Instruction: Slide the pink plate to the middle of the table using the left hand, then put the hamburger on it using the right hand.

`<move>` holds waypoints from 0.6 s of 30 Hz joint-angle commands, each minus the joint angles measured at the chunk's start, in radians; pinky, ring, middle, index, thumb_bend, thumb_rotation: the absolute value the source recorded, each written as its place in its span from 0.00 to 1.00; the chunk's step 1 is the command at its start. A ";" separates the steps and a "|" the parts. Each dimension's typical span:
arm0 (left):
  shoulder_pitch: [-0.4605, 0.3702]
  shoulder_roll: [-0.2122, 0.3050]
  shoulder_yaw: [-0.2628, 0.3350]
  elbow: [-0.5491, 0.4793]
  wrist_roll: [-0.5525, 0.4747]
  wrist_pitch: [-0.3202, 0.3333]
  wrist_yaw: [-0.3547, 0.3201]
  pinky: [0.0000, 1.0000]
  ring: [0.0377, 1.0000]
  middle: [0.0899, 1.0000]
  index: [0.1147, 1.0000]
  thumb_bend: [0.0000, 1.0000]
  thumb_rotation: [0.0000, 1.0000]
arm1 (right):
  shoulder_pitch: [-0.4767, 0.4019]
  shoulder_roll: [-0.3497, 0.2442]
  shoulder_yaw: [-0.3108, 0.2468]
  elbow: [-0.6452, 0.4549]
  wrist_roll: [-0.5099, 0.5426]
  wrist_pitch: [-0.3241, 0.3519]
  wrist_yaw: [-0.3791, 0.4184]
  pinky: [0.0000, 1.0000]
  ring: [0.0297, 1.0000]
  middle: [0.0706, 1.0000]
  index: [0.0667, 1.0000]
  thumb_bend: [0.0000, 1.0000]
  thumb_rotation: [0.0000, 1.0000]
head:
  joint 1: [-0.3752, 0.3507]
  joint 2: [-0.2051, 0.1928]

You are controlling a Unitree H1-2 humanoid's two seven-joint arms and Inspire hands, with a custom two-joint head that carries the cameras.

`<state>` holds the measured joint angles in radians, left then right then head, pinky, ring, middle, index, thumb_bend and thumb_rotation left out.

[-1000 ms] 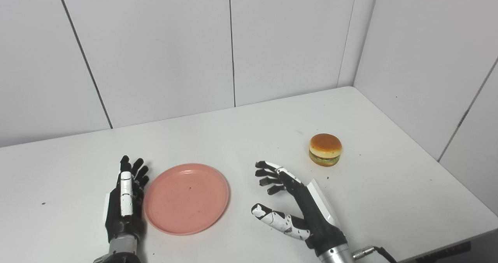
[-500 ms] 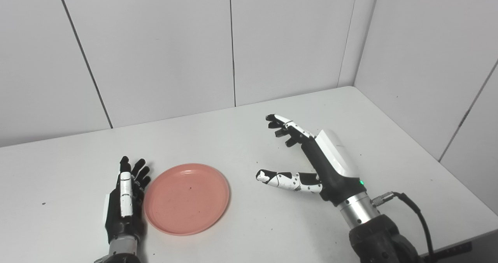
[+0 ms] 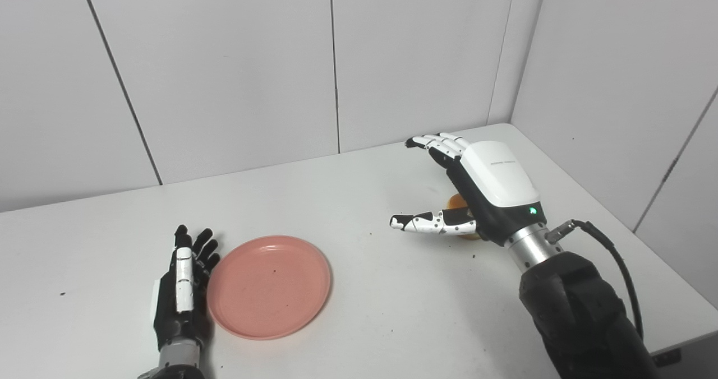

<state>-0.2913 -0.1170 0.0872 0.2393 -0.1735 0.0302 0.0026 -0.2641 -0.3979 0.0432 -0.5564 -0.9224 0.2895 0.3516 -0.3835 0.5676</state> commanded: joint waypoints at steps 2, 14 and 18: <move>-0.001 -0.001 0.000 -0.008 -0.001 0.014 0.007 0.90 0.88 0.87 0.99 0.64 0.86 | -0.049 -0.048 -0.023 0.030 -0.018 -0.015 0.003 0.73 0.83 0.80 0.78 0.90 0.74 | -0.001 0.000; 0.007 -0.007 -0.006 -0.020 0.002 0.024 0.011 0.88 0.88 0.87 1.00 0.64 0.86 | -0.062 -0.128 -0.038 0.277 0.002 -0.054 -0.087 0.60 0.74 0.75 0.75 0.91 0.72 | 0.005 0.003; 0.008 -0.007 -0.005 -0.022 0.003 0.025 0.012 0.87 0.87 0.86 1.00 0.64 0.85 | -0.060 -0.138 -0.033 0.344 0.007 -0.048 -0.118 0.66 0.76 0.76 0.76 0.88 0.72 | 0.007 0.005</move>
<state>-0.2830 -0.1195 0.0840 0.2228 -0.1725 0.0436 0.0031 -0.2886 -0.5066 0.0215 -0.2006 -0.9141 0.2684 0.2707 -0.3774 0.5706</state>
